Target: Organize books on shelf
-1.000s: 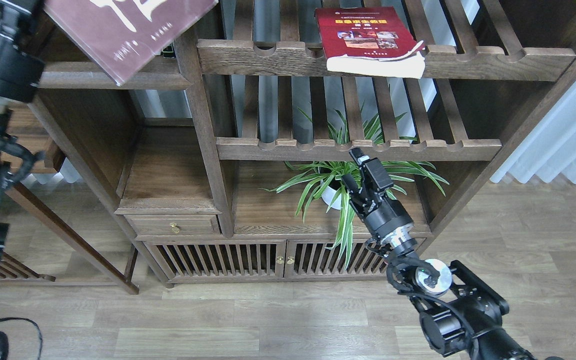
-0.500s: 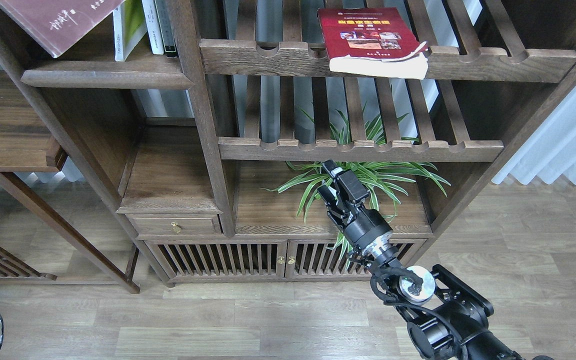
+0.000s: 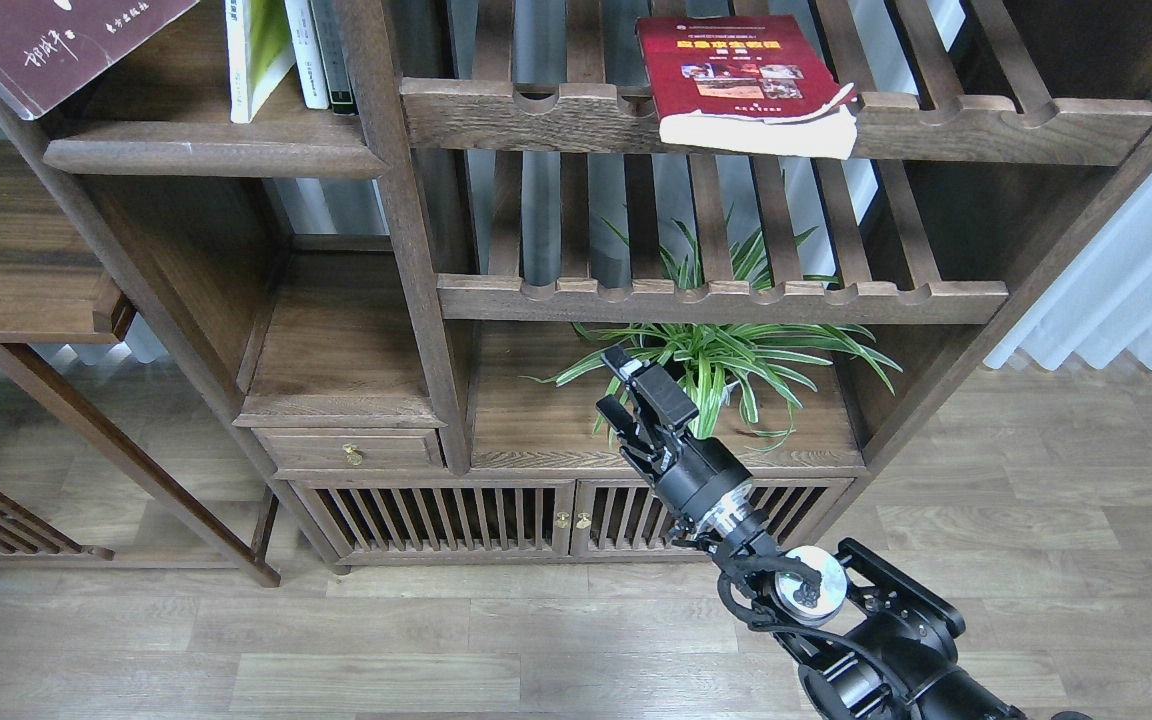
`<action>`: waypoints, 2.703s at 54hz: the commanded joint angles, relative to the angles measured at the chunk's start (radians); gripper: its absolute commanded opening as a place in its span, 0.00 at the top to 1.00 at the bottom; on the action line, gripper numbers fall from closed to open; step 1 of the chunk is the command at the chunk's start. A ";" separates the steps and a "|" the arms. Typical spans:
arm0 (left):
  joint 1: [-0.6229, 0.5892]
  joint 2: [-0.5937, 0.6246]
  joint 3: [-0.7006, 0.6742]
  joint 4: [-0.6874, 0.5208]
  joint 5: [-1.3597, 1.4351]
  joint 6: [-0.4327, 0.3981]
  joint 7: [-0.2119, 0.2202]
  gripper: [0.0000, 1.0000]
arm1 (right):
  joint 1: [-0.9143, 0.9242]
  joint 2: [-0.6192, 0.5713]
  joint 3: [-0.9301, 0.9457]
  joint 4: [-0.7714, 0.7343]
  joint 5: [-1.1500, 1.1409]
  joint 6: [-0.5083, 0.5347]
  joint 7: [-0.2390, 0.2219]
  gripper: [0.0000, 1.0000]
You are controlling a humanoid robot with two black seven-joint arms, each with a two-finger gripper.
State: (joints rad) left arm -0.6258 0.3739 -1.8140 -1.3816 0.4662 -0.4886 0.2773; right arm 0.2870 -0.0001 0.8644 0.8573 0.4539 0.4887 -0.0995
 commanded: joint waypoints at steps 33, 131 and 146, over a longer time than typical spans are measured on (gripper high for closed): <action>-0.052 -0.012 0.113 0.036 0.290 0.338 -0.211 0.97 | -0.002 0.000 -0.045 0.048 -0.015 0.000 -0.008 0.01; -0.434 -0.118 0.647 0.665 0.318 0.455 -0.538 0.83 | -0.006 0.000 -0.044 0.069 -0.012 0.000 -0.008 0.01; -0.407 -0.063 0.682 0.671 0.316 0.378 -0.540 0.68 | -0.005 0.000 -0.044 0.069 -0.014 0.000 -0.008 0.01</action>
State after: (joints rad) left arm -1.0396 0.3073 -1.1372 -0.7107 0.7831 -0.1019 -0.2628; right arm 0.2808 0.0001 0.8198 0.9265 0.4405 0.4887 -0.1073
